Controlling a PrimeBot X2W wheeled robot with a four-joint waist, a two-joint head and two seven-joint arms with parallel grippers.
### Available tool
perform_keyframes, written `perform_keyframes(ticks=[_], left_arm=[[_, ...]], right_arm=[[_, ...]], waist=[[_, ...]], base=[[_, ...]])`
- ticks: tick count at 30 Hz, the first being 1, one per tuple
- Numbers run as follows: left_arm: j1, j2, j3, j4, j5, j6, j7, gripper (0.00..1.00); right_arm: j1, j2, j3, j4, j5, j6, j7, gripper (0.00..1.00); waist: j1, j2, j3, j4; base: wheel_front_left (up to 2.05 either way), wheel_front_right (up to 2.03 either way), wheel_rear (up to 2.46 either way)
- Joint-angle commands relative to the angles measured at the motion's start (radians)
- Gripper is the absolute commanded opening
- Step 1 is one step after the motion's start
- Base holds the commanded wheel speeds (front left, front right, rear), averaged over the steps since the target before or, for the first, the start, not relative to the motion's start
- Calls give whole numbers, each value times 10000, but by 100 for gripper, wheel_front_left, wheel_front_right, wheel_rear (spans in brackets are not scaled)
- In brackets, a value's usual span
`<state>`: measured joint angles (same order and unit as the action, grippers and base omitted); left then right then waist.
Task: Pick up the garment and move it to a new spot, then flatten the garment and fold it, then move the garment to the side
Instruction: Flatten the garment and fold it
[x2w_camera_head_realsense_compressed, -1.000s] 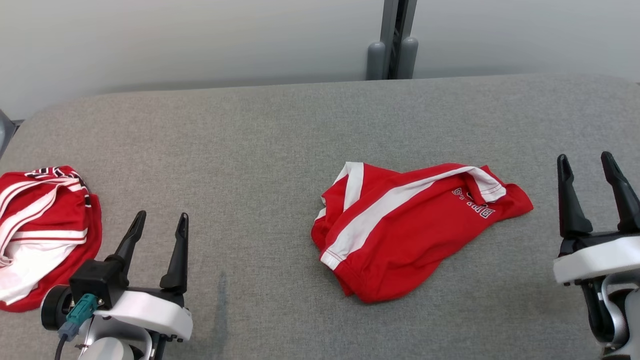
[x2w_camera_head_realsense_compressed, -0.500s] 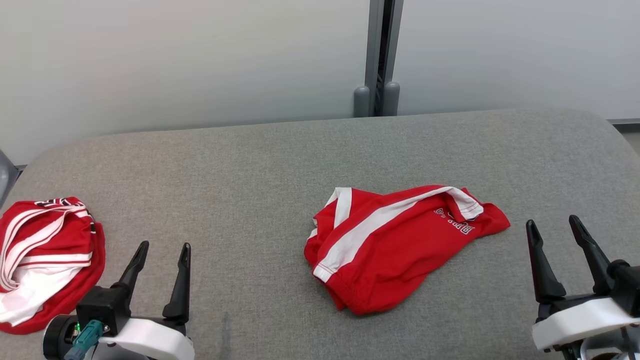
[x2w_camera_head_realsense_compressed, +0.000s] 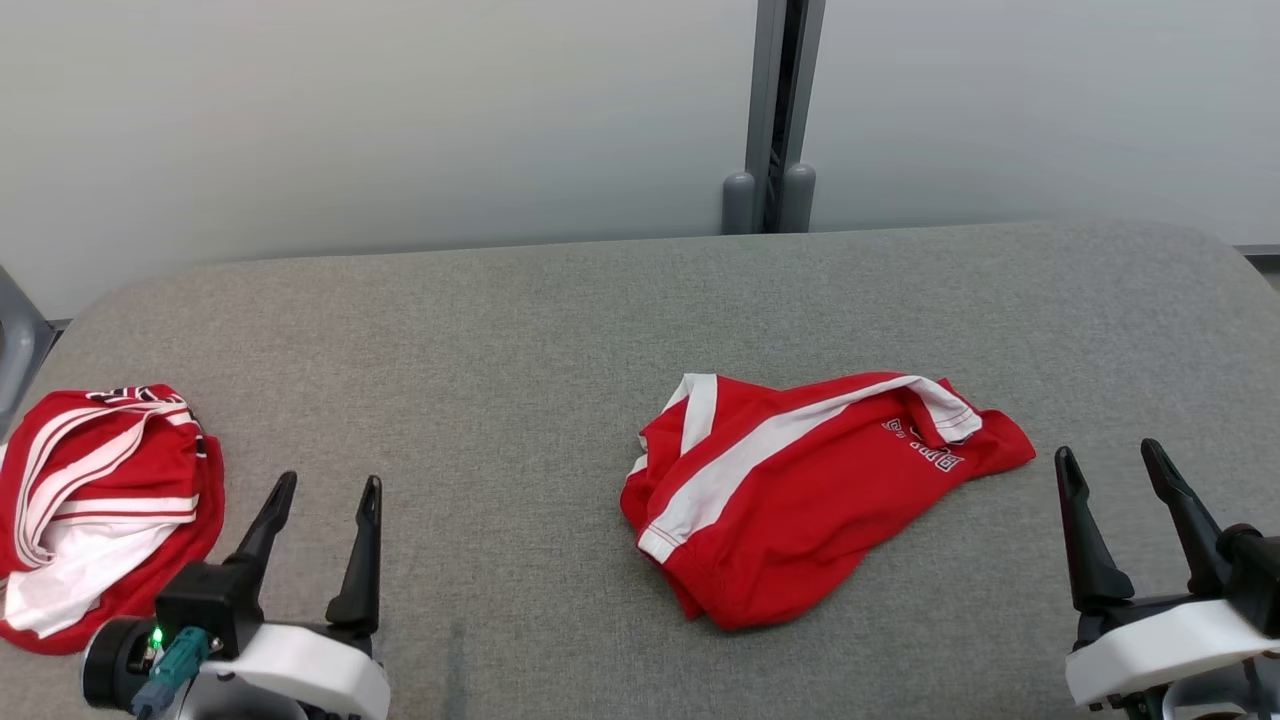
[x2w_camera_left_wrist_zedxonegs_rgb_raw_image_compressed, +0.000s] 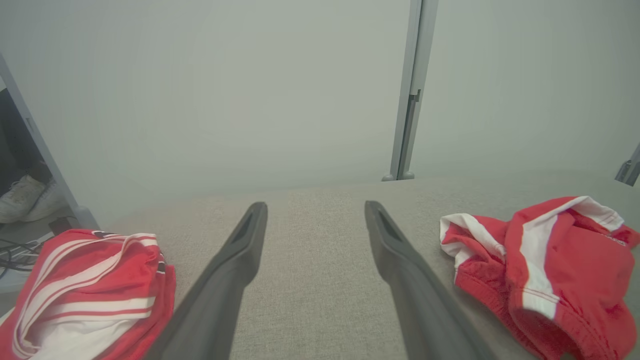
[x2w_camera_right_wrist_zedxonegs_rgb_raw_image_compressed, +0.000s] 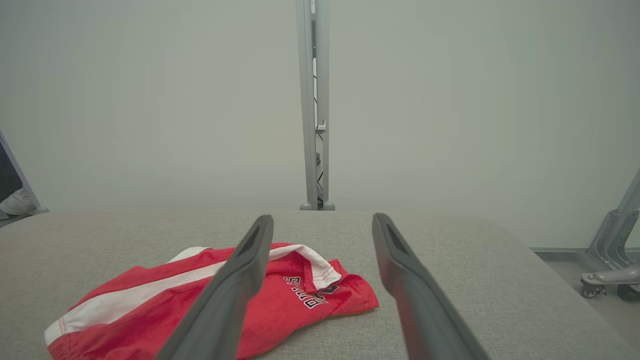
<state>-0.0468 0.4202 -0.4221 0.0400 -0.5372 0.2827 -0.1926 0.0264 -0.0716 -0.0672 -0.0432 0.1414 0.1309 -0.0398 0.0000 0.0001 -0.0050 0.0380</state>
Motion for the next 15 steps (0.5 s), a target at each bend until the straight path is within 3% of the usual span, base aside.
perform_keyframes(ticks=[1, 6, 15], left_arm=[[-283, 62, 29, -51, 94, 29, 46, 100], [-1271, -32, -266, -207, 218, -285, 499, 100], [-2134, -1185, -1693, 554, -833, -1586, 2312, 100]], right_arm=[[7, -9, -27, -29, 24, -3, 54, 100], [-138, 29, 47, -89, -36, -3, 99, 100], [-431, 93, 314, 89, 3, -3, 40, 100]], waist=[[0, -1, 30, 21], [0, -1, 299, 41], [0, -1, 866, -332]], base=[[0, 0, 0], [0, 0, 0], [0, 0, 0]])
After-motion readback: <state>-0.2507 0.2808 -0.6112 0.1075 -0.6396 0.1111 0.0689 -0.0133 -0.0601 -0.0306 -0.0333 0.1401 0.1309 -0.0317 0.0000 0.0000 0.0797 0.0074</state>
